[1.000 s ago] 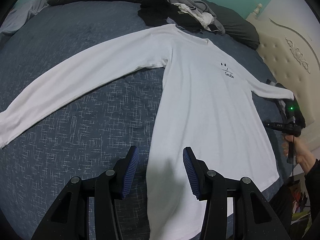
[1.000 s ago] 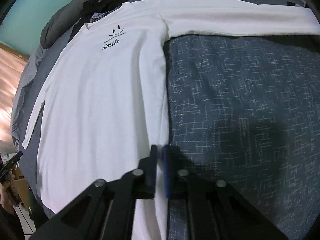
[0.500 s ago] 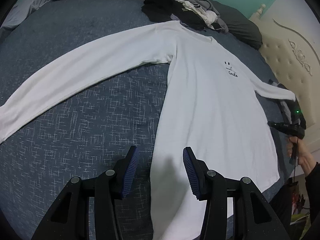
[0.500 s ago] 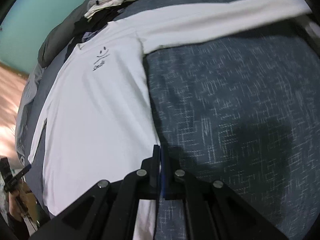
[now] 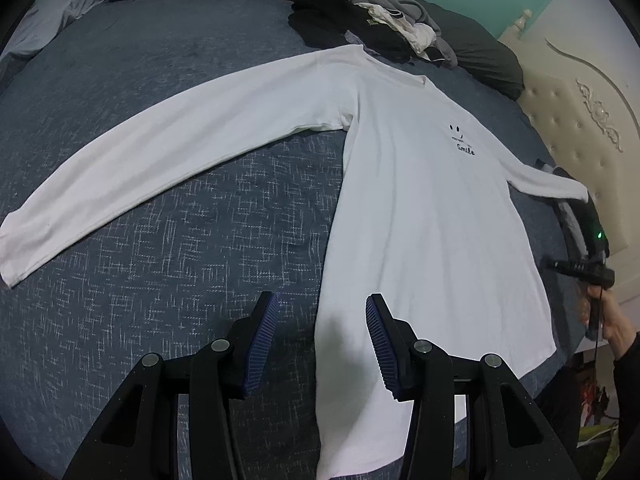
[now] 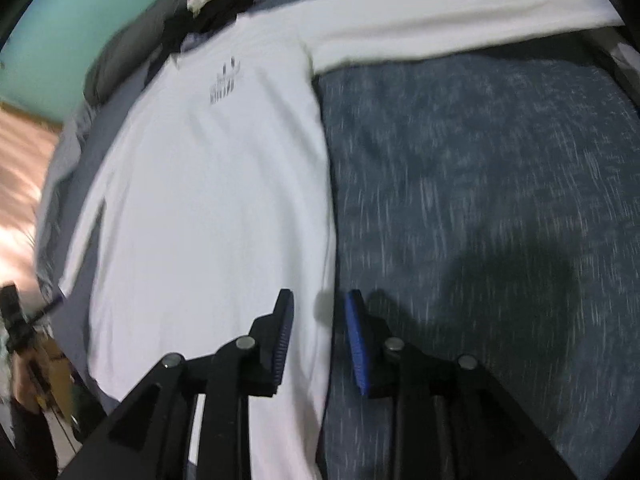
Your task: Fold clothes
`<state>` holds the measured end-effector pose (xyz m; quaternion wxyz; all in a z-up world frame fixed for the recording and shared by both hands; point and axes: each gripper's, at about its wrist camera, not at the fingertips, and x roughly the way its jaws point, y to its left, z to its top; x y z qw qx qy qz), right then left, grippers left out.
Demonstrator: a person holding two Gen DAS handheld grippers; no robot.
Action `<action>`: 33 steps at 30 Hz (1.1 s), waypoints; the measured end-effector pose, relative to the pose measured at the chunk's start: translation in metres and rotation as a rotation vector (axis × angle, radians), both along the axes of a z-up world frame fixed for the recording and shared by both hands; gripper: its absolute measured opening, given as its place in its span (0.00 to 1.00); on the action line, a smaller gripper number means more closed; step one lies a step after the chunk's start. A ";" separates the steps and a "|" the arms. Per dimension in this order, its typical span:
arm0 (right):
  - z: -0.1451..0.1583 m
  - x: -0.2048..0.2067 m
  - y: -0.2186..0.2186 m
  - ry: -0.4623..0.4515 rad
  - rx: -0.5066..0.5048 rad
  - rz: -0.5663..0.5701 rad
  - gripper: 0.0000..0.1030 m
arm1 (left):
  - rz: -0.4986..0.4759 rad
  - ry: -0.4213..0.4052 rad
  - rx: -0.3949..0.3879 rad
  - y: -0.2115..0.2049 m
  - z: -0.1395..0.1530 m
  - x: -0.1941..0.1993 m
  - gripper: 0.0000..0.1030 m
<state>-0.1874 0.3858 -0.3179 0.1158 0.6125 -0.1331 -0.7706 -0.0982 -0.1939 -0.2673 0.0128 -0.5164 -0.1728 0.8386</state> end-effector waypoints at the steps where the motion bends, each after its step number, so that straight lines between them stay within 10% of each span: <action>1: -0.003 0.004 -0.004 -0.008 0.020 0.014 0.26 | 0.002 0.005 0.006 0.000 0.001 0.002 0.48; 8: -0.013 0.021 -0.006 -0.003 0.017 0.000 0.02 | -0.019 0.026 -0.001 0.007 0.012 0.014 0.48; 33: -0.020 0.053 0.004 -0.035 -0.040 -0.012 0.11 | -0.038 -0.153 0.091 0.005 -0.051 0.023 0.48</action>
